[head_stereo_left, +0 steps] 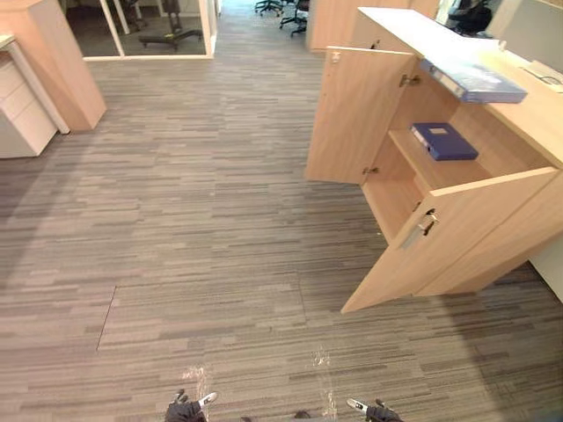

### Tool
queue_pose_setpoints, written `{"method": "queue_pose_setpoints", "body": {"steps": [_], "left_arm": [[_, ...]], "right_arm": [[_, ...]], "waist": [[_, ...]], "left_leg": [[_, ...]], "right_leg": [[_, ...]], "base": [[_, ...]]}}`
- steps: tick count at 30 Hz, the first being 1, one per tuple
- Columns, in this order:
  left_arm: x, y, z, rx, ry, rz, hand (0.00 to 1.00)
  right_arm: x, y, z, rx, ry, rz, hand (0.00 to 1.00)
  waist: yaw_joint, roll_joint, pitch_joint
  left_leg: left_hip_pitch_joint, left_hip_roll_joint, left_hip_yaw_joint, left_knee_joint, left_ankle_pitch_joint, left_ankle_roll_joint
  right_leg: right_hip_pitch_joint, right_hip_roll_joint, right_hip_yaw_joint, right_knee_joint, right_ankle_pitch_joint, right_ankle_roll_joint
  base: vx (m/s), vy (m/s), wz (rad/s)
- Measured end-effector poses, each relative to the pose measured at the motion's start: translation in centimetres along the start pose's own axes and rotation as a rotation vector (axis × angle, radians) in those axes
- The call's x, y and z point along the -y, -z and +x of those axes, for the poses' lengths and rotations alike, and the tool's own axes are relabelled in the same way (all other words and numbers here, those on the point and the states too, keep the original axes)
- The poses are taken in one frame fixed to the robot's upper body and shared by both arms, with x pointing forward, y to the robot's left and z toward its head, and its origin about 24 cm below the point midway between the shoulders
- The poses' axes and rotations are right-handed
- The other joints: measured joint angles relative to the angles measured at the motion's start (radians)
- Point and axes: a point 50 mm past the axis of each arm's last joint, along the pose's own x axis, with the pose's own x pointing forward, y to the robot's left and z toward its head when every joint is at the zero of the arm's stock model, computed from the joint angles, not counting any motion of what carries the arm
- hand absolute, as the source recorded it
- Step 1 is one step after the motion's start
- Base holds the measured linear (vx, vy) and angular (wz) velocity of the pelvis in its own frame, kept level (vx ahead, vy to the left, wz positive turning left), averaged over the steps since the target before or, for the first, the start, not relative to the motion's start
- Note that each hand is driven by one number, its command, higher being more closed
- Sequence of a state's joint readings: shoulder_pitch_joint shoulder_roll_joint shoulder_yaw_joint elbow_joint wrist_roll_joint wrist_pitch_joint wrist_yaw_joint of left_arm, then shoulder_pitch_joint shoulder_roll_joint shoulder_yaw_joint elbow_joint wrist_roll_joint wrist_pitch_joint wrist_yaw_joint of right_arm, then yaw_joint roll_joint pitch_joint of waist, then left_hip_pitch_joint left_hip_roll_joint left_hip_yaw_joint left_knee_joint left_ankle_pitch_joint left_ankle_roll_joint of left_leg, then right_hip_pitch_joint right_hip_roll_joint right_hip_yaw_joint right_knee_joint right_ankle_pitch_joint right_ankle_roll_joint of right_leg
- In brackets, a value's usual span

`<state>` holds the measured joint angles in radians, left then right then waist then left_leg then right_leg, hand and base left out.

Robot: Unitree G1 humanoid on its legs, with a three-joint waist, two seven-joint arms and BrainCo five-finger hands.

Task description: Walk over to the cabinet, pick up the folder, carry it to the office cabinet, place the folder inside the office cabinet, then close the office cabinet door

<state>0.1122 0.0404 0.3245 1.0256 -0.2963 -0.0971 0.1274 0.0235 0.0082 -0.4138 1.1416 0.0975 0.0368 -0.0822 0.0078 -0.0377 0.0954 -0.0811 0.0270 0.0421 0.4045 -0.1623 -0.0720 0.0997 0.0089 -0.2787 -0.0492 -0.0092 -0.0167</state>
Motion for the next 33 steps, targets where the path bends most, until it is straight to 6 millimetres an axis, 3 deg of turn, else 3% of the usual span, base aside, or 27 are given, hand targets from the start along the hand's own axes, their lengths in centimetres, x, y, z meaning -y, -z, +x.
{"method": "queue_pose_setpoints", "body": {"steps": [2,4,7,9,10,11,12,13,14,16,17,19,20,21,22,23,24,25,26,27,29,31,32,33], "left_arm": [[-0.1,-0.1,-0.1,0.011,-0.021,-0.102,0.00],[-0.4,0.3,-0.4,0.016,-0.042,-0.182,0.00],[-0.6,0.3,-0.4,0.016,-0.050,-0.205,0.00],[-0.6,0.4,-0.4,0.015,-0.059,-0.211,0.00],[-0.7,0.6,-0.5,0.009,-0.067,-0.210,0.00],[-0.5,0.7,-0.5,0.007,-0.066,-0.207,0.00],[-0.5,0.7,-0.5,0.009,-0.065,-0.201,0.00],[-0.5,0.5,-0.5,0.022,-0.064,-0.184,0.00],[-0.2,0.3,-0.5,0.033,-0.049,-0.154,0.00],[0.4,0.1,-0.6,0.049,-0.010,-0.066,0.00],[0.5,0.1,-0.6,0.051,0.007,-0.031,0.00],[1.0,0.4,-0.9,0.063,0.057,0.042,0.00],[1.5,0.6,-1.0,0.058,0.081,0.065,0.00],[1.8,0.7,-1.1,0.054,0.102,0.081,0.00],[2.1,0.7,-1.0,0.051,0.115,0.090,0.00],[2.1,0.7,-1.0,0.050,0.122,0.099,0.00],[2.1,0.9,-0.9,0.034,0.120,0.105,0.00],[2.0,1.1,-0.9,0.021,0.116,0.110,0.00],[2.0,1.1,-0.7,0.010,0.112,0.111,0.00],[2.1,0.9,-0.6,0.007,0.112,0.112,0.00],[2.0,0.8,-0.5,0.003,0.103,0.100,0.00],[1.7,0.8,-0.4,-0.001,0.088,0.076,0.00],[1.3,0.8,-0.4,-0.005,0.068,0.051,0.00],[0.9,1.2,-0.5,-0.022,0.047,0.019,0.00]], "right_arm": [[0.1,-0.2,0.0,0.008,0.003,-0.002,0.00],[0.6,-0.2,0.0,0.015,0.013,-0.002,0.00],[0.6,-0.3,0.0,0.016,0.014,0.002,0.00],[0.6,-0.3,0.0,0.018,0.015,0.003,0.00],[0.8,-0.4,0.0,0.021,0.018,0.002,0.00],[0.9,-0.3,0.0,0.020,0.021,0.004,0.00],[0.9,-0.2,0.0,0.016,0.023,0.002,0.00],[0.2,0.1,-0.1,0.007,0.008,-0.001,0.00],[-0.3,-0.3,0.0,0.015,-0.005,0.000,0.00],[-0.6,-0.6,0.0,0.019,-0.016,-0.004,0.00],[-0.6,-0.6,0.0,0.015,-0.019,-0.006,0.00],[-0.3,-0.9,0.1,0.017,-0.020,-0.038,0.00],[0.1,-1.1,0.1,0.024,-0.011,-0.053,0.00],[0.4,-2.0,0.2,0.045,-0.004,-0.056,0.00],[0.5,-2.4,0.3,0.059,-0.003,-0.057,0.00],[0.4,-2.6,0.3,0.064,-0.003,-0.056,0.00],[0.2,-3.0,0.3,0.076,-0.008,-0.052,0.00],[0.0,-3.3,0.3,0.087,-0.013,-0.050,0.00],[-0.2,-3.7,0.2,0.106,-0.021,-0.035,0.00],[-0.5,-4.1,0.2,0.122,-0.028,-0.010,0.00],[-0.6,-4.1,0.2,0.128,-0.032,0.029,0.00],[-0.5,-4.0,0.1,0.130,-0.030,0.069,0.00],[-0.5,-3.6,0.1,0.127,-0.024,0.101,0.00],[-0.3,-3.7,0.2,0.125,-0.018,0.103,0.00]], "waist": [[0.011,0.008,0.029],[0.014,0.022,0.031],[0.014,0.015,0.032],[0.014,0.016,0.030],[0.014,0.021,0.026],[0.013,0.031,0.021],[0.013,0.029,0.016],[0.018,0.006,-0.004],[0.023,-0.001,-0.014],[0.036,0.005,-0.032],[0.040,0.005,-0.045],[0.039,0.011,-0.073],[0.037,0.023,-0.079],[0.027,0.036,-0.077],[0.018,0.037,-0.068],[0.015,0.042,-0.056],[0.014,0.049,-0.040],[0.012,0.052,-0.035],[0.007,0.053,-0.010],[0.004,0.050,0.016],[0.001,0.043,0.032],[-0.005,0.028,0.037],[-0.004,0.007,0.046],[-0.001,0.032,0.033]], "left_leg": [[-0.079,0.017,0.039,0.238,-0.002,-0.014],[-0.151,0.065,0.087,0.343,-0.070,0.028],[-0.182,0.081,0.071,0.125,-0.068,0.023],[-0.178,0.089,0.051,-0.056,-0.024,0.010],[-0.170,0.101,0.048,-0.149,0.024,-0.009],[-0.155,0.085,0.097,-0.161,0.133,-0.023],[-0.154,0.071,0.123,-0.156,0.163,-0.007],[-0.153,0.028,0.150,-0.144,0.152,0.024],[-0.133,-0.009,0.171,-0.157,0.133,0.052],[-0.090,-0.054,0.195,-0.187,0.109,0.077],[-0.069,-0.074,0.207,-0.204,0.104,0.084],[0.005,-0.133,0.223,-0.249,0.093,0.118],[0.030,-0.142,0.221,-0.253,0.083,0.135],[0.071,-0.145,0.218,-0.266,0.069,0.156],[0.109,-0.145,0.206,-0.278,0.067,0.158],[0.146,-0.142,0.181,-0.287,0.067,0.158],[0.195,-0.125,0.162,-0.303,0.066,0.155],[0.214,-0.115,0.164,-0.309,0.065,0.155],[0.253,-0.100,0.166,-0.315,0.065,0.155],[0.286,-0.090,0.166,-0.323,0.062,0.156],[0.317,-0.091,0.167,-0.356,0.051,0.152],[0.356,-0.101,0.160,-0.396,-0.005,0.125],[0.381,-0.112,0.145,-0.404,-0.037,0.118],[0.374,-0.077,0.143,-0.390,-0.073,0.122]], "right_leg": [[0.046,-0.011,0.005,0.027,-0.026,0.000],[0.065,-0.030,0.010,0.048,-0.053,0.016],[0.060,-0.098,0.016,0.059,-0.074,0.048],[0.064,-0.164,0.016,0.061,-0.093,0.087],[0.069,-0.205,0.021,0.062,-0.097,0.133],[0.095,-0.247,0.019,0.062,-0.099,0.162],[0.099,-0.267,0.014,0.065,-0.098,0.168],[0.101,-0.315,0.015,0.084,-0.092,0.161],[0.092,-0.351,0.013,0.101,-0.062,0.159],[0.086,-0.398,0.021,0.118,0.001,0.174],[0.069,-0.421,0.027,0.148,0.007,0.166],[-0.018,-0.512,0.026,0.368,0.022,0.145],[-0.055,-0.547,-0.015,0.475,0.042,0.100],[-0.108,-0.588,-0.096,0.661,0.029,0.008],[-0.135,-0.603,-0.145,0.782,-0.013,-0.016],[-0.158,-0.592,-0.183,0.871,-0.073,0.009],[-0.196,-0.542,-0.210,0.930,-0.158,0.031],[-0.223,-0.507,-0.219,0.936,-0.191,0.035],[-0.262,-0.437,-0.255,0.906,-0.230,0.028],[-0.296,-0.379,-0.306,0.841,-0.237,0.021],[-0.341,-0.318,-0.410,0.694,-0.224,0.011],[-0.370,-0.277,-0.470,0.531,-0.161,-0.022],[-0.376,-0.275,-0.455,0.517,-0.104,-0.163],[-0.375,-0.248,-0.465,0.525,-0.133,-0.141]], "base": [[0.03,0.089,-0.02],[0.07,0.143,-0.08],[0.15,0.266,-0.17],[0.22,0.332,-0.18],[0.31,0.422,0.02],[0.33,0.440,0.05],[0.38,0.441,0.04],[0.40,0.387,-0.11],[0.48,0.419,-0.15],[0.40,0.311,-0.28],[0.42,0.308,-0.42],[0.42,0.296,-0.29],[0.40,0.238,-0.11],[0.46,0.244,-0.02],[0.37,0.163,0.03],[0.37,0.076,-0.06],[0.27,0.002,-0.16],[0.29,-0.054,-0.30],[0.20,-0.119,-0.26],[0.20,-0.146,-0.19],[0.16,-0.190,0.10],[0.17,-0.202,0.38],[0.25,-0.224,0.27],[0.31,-0.290,0.15]]}}
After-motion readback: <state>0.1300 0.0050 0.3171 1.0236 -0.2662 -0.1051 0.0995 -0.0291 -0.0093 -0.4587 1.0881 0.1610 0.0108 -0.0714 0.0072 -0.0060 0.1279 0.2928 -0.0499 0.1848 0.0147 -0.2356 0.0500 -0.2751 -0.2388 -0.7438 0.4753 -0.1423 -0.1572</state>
